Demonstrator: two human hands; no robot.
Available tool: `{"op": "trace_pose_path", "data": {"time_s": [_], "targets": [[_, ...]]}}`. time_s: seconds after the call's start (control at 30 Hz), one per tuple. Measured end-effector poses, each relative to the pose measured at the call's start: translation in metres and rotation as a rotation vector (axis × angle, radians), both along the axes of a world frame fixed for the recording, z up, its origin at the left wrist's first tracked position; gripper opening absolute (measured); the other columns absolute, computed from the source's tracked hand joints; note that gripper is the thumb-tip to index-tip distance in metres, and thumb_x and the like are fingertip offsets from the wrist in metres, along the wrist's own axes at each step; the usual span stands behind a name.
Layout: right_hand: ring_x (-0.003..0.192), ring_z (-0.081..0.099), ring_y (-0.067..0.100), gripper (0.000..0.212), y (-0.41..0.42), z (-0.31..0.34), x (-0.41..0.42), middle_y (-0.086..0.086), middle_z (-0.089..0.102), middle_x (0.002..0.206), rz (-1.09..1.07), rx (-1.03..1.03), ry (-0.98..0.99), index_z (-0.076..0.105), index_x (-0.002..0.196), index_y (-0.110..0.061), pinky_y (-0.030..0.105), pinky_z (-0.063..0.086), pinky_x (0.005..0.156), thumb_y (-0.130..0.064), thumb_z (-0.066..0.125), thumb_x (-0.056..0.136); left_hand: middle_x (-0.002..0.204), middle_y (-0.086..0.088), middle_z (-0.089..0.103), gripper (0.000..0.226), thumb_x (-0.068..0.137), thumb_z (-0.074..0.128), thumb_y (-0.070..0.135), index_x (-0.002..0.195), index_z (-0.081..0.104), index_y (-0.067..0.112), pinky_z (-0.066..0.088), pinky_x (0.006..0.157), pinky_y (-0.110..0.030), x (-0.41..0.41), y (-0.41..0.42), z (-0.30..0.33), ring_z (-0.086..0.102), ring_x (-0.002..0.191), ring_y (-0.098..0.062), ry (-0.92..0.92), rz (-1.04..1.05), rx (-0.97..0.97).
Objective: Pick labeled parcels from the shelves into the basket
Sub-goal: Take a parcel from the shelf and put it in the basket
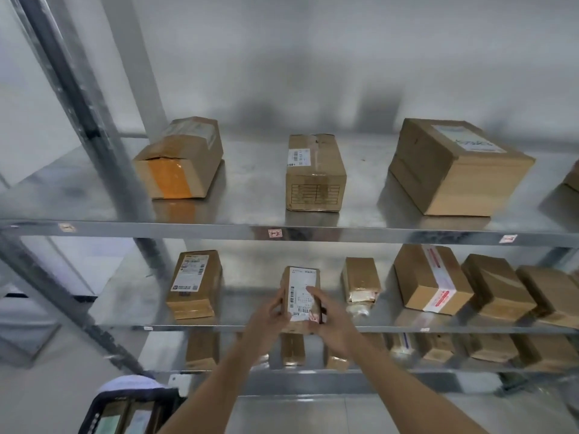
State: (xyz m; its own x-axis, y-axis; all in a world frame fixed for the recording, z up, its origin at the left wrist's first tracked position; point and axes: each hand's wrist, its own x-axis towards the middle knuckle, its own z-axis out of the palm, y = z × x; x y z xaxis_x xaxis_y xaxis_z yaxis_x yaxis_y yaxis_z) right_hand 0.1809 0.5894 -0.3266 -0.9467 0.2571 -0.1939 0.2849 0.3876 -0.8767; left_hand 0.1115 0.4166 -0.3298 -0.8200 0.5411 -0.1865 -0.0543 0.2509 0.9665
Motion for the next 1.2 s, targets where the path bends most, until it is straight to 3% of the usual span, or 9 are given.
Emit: {"op": "trace_pose_path", "data": {"time_s": [0.1,0.27,0.4,0.6,0.77,0.87,0.97,1.03,1.2], "targets": [[0.124,0.053,0.011,0.071,0.012,-0.024,-0.017,-0.01,0.052,0.131,0.014,-0.025,-0.038,0.043,0.147,-0.026,0.019,0.054,0.096,0.006,0.07,0.089,0.127,0.006,0.066,0.047,0.097,0.059,0.011,0.141,0.049,0.025,0.054,0.076,-0.015,-0.02,0.016,-0.025,0.066,0.099,0.005,0.034,0.043,-0.093],[0.133,0.048,0.011,0.068,0.03,-0.061,-0.048,-0.015,0.048,0.137,-0.005,-0.028,-0.107,0.044,0.148,-0.028,0.036,0.049,0.108,-0.002,0.07,0.092,0.125,0.014,0.064,0.05,0.093,0.064,0.017,0.138,0.05,0.035,0.055,0.094,-0.03,-0.052,0.038,-0.062,0.064,0.109,-0.004,-0.029,0.066,-0.219],[0.132,0.052,0.014,0.069,0.04,-0.075,-0.072,-0.011,0.053,0.141,-0.006,-0.067,-0.139,0.043,0.15,-0.026,0.041,0.052,0.105,0.0,0.069,0.092,0.129,0.01,0.065,0.059,0.092,0.067,0.018,0.145,0.043,0.029,0.061,0.081,-0.034,-0.074,0.05,-0.085,0.068,0.106,-0.006,0.028,0.009,-0.269],[0.123,0.059,0.013,0.062,0.049,-0.088,-0.101,-0.01,0.056,0.134,0.014,-0.003,-0.107,0.046,0.147,-0.029,0.029,0.053,0.102,-0.013,0.073,0.093,0.126,0.007,0.062,0.06,0.093,0.064,0.005,0.144,0.043,0.029,0.059,0.088,-0.037,-0.095,0.06,-0.094,0.064,0.114,-0.018,0.011,0.072,-0.249],[0.126,0.056,0.012,0.064,0.043,-0.077,-0.103,-0.008,0.053,0.142,0.028,0.063,-0.125,0.04,0.15,-0.029,0.026,0.049,0.104,-0.02,0.071,0.095,0.139,0.004,0.055,0.066,0.092,0.067,0.017,0.148,0.036,0.035,0.058,0.09,-0.034,-0.098,0.061,-0.081,0.058,0.123,-0.022,0.076,0.042,-0.352],[0.121,0.05,0.004,0.061,0.044,-0.061,-0.095,-0.01,0.053,0.138,0.012,0.094,-0.106,0.044,0.148,-0.028,0.019,0.042,0.1,-0.02,0.071,0.095,0.142,0.003,0.051,0.068,0.095,0.064,0.025,0.153,0.029,0.029,0.048,0.09,-0.025,-0.095,0.061,-0.062,0.052,0.127,-0.021,0.166,0.027,-0.446],[0.135,0.041,0.006,0.059,0.056,-0.043,-0.079,-0.018,0.044,0.146,-0.001,0.14,-0.086,0.044,0.148,-0.036,0.03,0.035,0.115,-0.031,0.07,0.096,0.15,-0.005,0.046,0.069,0.094,0.064,0.029,0.153,0.029,0.026,0.046,0.101,-0.035,-0.093,0.062,-0.042,0.049,0.131,-0.026,0.265,0.023,-0.486],[0.145,0.035,0.013,0.061,0.068,-0.032,-0.067,-0.013,0.037,0.157,-0.02,0.185,-0.089,0.039,0.151,-0.036,0.037,0.03,0.121,-0.029,0.068,0.097,0.153,-0.004,0.042,0.069,0.093,0.065,0.033,0.153,0.031,0.026,0.043,0.107,-0.041,-0.091,0.067,-0.03,0.046,0.135,-0.025,0.303,0.001,-0.48],[0.135,0.047,0.013,0.05,0.115,-0.014,-0.04,-0.015,0.042,0.15,-0.107,0.228,-0.083,0.044,0.143,-0.046,0.041,0.042,0.114,-0.039,0.064,0.098,0.156,-0.001,0.036,0.063,0.093,0.063,0.029,0.15,0.037,0.025,0.034,0.112,-0.038,-0.075,0.102,-0.011,0.039,0.139,-0.022,0.338,-0.025,-0.417]]}}
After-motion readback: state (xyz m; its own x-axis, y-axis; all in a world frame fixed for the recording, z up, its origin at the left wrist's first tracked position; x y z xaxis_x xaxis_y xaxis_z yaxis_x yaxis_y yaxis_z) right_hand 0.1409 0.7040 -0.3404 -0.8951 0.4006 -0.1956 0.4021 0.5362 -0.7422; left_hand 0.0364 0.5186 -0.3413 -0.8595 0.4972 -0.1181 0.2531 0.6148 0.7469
